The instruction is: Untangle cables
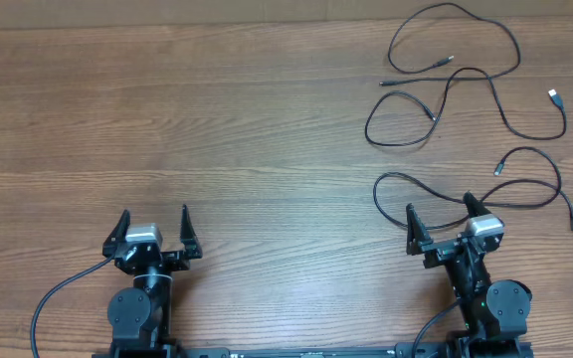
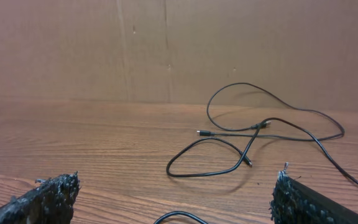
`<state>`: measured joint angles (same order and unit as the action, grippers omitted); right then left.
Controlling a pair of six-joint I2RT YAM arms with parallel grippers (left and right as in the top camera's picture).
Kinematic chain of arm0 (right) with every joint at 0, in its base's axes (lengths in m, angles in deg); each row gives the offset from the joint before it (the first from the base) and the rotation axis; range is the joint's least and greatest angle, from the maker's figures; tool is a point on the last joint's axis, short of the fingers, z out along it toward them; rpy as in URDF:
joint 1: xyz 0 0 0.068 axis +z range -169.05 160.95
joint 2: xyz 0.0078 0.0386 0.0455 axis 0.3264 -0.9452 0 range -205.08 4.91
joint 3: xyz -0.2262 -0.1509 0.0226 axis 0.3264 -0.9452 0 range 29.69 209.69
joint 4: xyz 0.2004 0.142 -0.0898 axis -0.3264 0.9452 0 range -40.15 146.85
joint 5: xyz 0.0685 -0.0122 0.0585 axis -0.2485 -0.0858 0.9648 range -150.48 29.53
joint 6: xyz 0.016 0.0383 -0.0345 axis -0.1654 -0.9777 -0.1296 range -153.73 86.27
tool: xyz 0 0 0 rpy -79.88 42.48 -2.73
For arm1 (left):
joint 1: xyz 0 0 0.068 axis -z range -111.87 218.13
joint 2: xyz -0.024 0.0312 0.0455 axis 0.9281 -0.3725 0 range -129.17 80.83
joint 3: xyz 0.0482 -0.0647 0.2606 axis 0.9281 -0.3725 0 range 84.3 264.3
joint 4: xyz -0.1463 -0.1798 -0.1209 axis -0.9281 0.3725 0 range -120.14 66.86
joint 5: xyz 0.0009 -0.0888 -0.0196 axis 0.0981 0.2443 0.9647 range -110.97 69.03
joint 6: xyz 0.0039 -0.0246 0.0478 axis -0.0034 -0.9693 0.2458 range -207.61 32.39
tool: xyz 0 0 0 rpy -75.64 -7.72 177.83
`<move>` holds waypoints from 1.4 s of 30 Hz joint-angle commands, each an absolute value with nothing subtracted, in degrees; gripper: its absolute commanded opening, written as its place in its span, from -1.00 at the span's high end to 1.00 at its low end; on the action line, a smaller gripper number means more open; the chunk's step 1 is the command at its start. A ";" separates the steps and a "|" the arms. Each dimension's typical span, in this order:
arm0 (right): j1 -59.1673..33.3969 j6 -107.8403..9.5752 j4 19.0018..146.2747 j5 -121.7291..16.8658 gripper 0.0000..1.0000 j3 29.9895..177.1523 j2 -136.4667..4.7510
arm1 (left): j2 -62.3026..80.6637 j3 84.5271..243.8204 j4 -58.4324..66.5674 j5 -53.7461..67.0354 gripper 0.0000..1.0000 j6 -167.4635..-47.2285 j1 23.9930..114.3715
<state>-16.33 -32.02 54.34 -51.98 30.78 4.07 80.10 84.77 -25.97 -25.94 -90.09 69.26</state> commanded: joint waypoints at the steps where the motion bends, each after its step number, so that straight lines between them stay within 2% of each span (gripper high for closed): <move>1: -16.22 -32.19 54.02 -52.68 -1.00 30.16 4.75 | 80.66 84.57 -25.89 -27.32 -0.99 -87.60 69.24; 17: -16.22 -32.19 54.02 -52.68 -1.00 30.16 4.75 | 80.64 84.57 -25.84 -26.73 -0.99 -93.04 69.24; 42: -16.22 -32.19 54.02 -52.68 -1.00 30.16 4.75 | 80.62 84.57 -26.08 -26.08 -0.99 -92.95 69.24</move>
<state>-16.33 -32.02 54.34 -51.96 30.78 4.07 80.10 84.77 -26.02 -26.12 -91.99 69.26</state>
